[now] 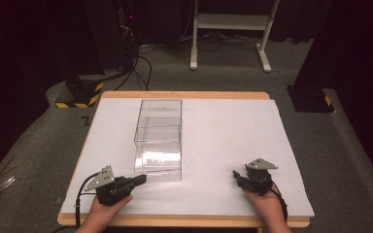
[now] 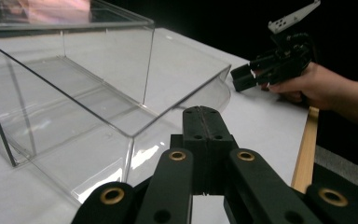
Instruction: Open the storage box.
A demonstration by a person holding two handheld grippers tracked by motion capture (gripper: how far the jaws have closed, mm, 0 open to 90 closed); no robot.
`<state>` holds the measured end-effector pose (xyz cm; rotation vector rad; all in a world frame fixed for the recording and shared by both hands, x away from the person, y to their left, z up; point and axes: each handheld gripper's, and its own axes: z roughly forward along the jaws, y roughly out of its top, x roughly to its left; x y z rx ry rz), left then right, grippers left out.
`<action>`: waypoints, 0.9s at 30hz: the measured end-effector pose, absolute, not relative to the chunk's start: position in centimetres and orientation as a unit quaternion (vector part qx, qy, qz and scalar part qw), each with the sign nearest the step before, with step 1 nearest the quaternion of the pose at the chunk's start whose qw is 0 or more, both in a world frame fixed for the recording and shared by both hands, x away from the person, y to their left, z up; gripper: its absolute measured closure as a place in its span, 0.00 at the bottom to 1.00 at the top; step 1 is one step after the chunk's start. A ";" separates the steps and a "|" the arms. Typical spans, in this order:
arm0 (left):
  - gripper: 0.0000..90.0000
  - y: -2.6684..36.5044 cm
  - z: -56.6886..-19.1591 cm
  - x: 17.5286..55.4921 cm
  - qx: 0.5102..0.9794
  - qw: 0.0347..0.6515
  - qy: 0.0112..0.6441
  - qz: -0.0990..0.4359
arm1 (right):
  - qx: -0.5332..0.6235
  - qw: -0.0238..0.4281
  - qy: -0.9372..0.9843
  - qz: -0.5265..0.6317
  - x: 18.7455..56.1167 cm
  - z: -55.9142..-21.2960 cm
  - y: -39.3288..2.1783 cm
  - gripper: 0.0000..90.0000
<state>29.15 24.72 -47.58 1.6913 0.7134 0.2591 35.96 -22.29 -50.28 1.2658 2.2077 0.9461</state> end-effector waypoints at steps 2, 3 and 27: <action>1.00 24.8 -47.4 28.9 0.727 0.603 0.308 0.115 | 0.454 0.213 0.795 0.341 36.0 -50.3 -22.3 0.47; 1.00 24.9 -47.5 28.9 0.730 0.599 0.306 0.120 | 0.454 0.213 0.795 0.340 36.0 -50.3 -22.3 0.47; 0.91 22.7 -48.9 30.5 0.745 0.597 0.292 0.059 | 0.454 0.212 0.796 0.341 35.9 -50.3 -22.3 0.47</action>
